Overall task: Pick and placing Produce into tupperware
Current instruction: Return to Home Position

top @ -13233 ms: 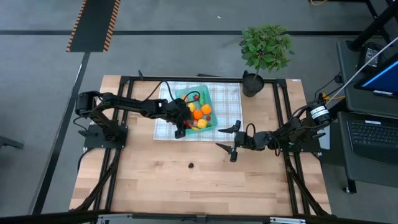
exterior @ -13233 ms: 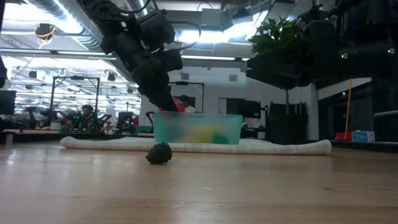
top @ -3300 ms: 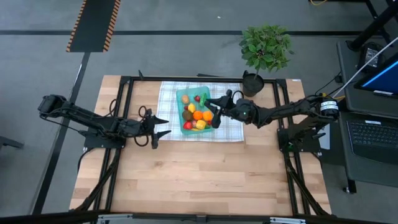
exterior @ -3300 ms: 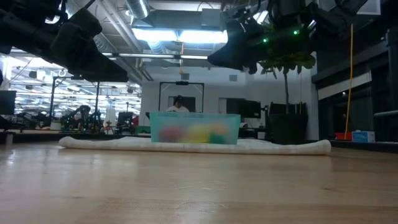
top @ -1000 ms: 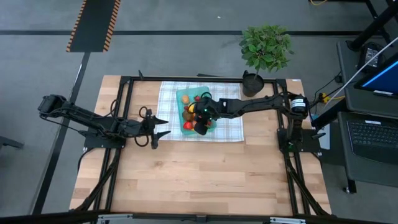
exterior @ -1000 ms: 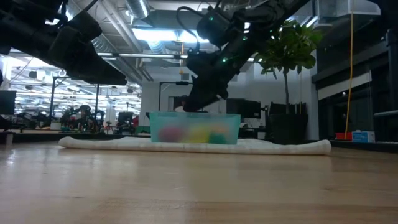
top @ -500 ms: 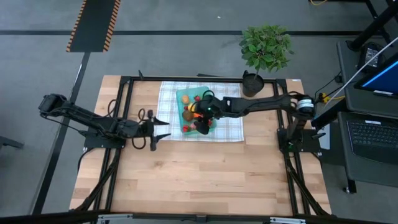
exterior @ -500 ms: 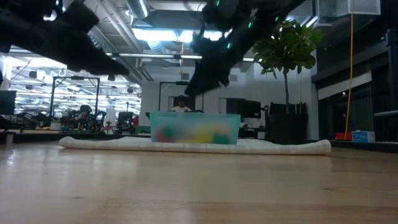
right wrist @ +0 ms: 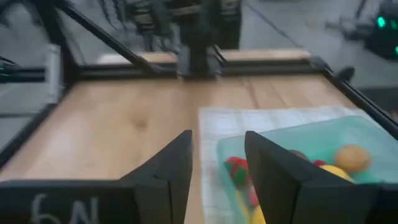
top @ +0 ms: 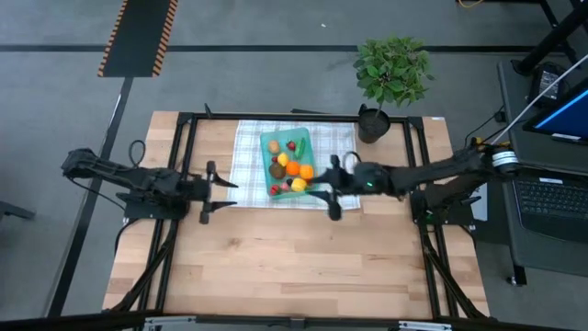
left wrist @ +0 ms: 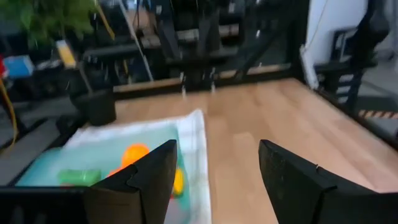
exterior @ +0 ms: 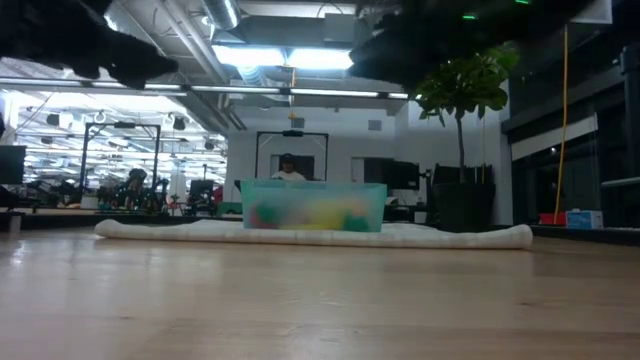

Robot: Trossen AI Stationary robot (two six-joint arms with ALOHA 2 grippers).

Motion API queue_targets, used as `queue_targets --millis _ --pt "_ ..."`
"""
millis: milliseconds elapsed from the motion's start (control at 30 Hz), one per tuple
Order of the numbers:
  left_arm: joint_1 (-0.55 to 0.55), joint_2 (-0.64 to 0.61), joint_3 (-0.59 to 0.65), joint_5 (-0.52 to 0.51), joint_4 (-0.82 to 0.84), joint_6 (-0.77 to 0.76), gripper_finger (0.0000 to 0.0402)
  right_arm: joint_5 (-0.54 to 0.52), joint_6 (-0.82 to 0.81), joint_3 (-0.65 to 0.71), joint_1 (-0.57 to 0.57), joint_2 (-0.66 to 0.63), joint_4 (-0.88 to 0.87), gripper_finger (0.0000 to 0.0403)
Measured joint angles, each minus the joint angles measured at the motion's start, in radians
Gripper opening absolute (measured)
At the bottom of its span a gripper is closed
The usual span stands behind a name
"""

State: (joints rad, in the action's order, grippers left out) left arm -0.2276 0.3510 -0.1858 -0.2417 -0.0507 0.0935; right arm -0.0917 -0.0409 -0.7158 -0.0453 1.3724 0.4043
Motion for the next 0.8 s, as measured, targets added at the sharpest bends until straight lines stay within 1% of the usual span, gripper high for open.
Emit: queue_targets --millis 67,133,267,367,500,700,800 --pt "0.000 -0.055 0.015 0.029 0.003 0.015 0.0219 -0.001 0.011 0.102 -0.032 -0.058 0.097 0.0149" --pt "0.000 -0.100 0.047 0.061 0.010 0.029 0.0222 -0.004 0.046 0.176 -0.060 -0.116 0.157 0.0149" --pt "0.006 -0.186 0.121 0.069 -0.014 0.038 0.0223 -0.035 0.041 0.283 -0.095 -0.229 0.204 0.0149" --pt "0.035 -0.243 0.153 0.068 -0.038 0.061 0.0220 -0.066 0.049 0.328 -0.110 -0.315 0.229 0.0149" --pt "0.091 -0.300 0.173 0.066 -0.050 0.075 0.0220 -0.073 0.051 0.366 -0.113 -0.407 0.203 0.0149" --pt "0.177 -0.316 0.178 0.073 0.000 0.077 0.0225 -0.076 0.073 0.439 -0.112 -0.510 0.203 0.0149" --pt "0.220 -0.316 0.178 0.108 -0.001 0.097 0.0223 -0.076 0.071 0.479 -0.111 -0.560 0.206 0.0149"
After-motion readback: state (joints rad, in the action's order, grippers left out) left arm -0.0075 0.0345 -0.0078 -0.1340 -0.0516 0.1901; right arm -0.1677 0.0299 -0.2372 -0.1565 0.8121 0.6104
